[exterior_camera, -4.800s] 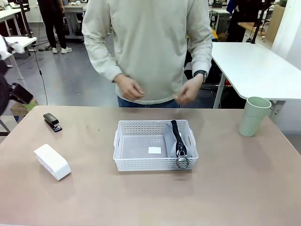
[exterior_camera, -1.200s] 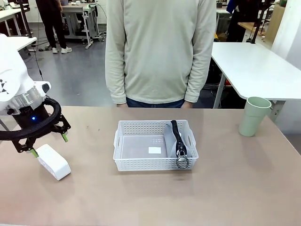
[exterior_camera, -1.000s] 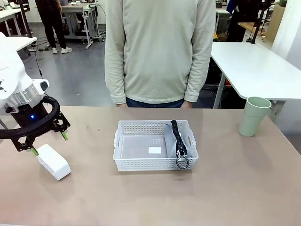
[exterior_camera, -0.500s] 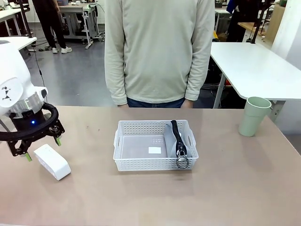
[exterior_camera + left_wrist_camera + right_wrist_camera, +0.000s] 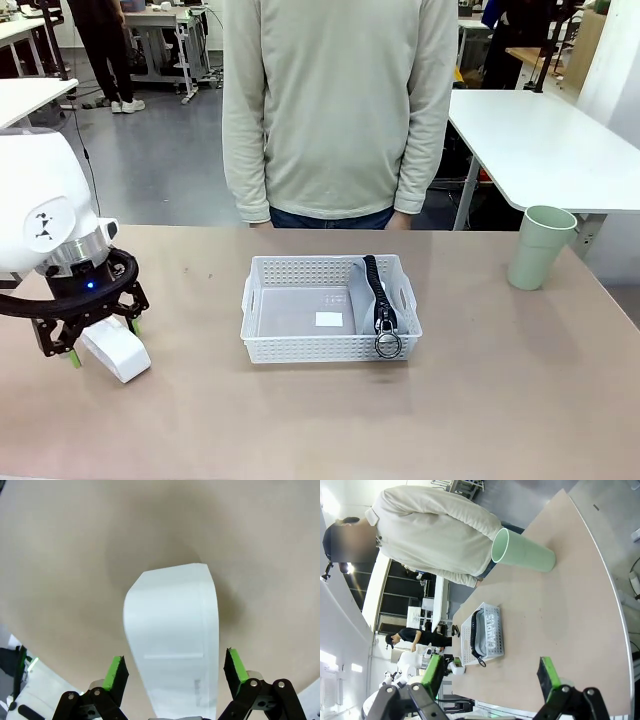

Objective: Efficiently arrange items inside the basket to fit them all.
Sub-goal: Pick up the Digital clock and place it inside the Organizing basket.

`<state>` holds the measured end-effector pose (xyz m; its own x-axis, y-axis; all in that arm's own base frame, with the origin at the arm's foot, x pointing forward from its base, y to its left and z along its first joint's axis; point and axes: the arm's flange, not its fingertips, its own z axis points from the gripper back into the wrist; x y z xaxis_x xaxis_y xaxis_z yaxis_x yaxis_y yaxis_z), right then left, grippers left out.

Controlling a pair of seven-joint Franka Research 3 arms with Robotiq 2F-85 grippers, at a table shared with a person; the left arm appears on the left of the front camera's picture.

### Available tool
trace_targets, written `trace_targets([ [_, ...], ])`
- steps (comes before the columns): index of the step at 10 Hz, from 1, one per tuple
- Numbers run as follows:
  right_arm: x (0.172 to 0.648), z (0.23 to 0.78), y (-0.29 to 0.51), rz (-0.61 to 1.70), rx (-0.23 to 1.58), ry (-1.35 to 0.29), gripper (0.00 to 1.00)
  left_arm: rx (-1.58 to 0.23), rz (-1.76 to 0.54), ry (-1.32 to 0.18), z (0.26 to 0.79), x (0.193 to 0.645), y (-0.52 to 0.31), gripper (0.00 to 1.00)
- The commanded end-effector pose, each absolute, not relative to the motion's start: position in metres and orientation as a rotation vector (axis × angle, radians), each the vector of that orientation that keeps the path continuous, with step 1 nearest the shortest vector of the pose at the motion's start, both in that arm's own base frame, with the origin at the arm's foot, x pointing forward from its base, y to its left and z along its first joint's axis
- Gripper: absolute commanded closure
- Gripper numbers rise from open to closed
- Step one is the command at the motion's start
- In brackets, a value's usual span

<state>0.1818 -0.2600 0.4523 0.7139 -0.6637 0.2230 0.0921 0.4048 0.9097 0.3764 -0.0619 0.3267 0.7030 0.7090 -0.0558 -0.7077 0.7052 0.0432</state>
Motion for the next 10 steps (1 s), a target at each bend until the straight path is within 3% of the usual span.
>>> trace_targets([
  [1,0.1826,0.4538,-0.2610,-0.496,1.061,-0.654,0.00,0.012,0.803,0.066,0.3171,0.3853,-0.0646,0.00],
  [7,0.1826,0.4538,-0.2610,-0.496,1.061,-0.654,0.00,-0.002,0.776,0.107,0.3106,0.3869,-0.0685,0.00],
  [8,0.1826,0.4538,-0.2610,-0.496,1.061,-0.654,0.00,-0.023,0.767,0.078,0.3110,0.3861,-0.0693,0.07],
  [9,0.1826,0.4538,-0.2610,-0.496,1.061,-0.654,0.00,-0.015,0.773,0.082,0.3118,0.3862,-0.0686,0.60],
  [10,0.1826,0.4538,-0.2610,-0.496,1.061,-0.654,0.00,-0.014,0.776,0.081,0.3128,0.3861,-0.0680,0.67],
])
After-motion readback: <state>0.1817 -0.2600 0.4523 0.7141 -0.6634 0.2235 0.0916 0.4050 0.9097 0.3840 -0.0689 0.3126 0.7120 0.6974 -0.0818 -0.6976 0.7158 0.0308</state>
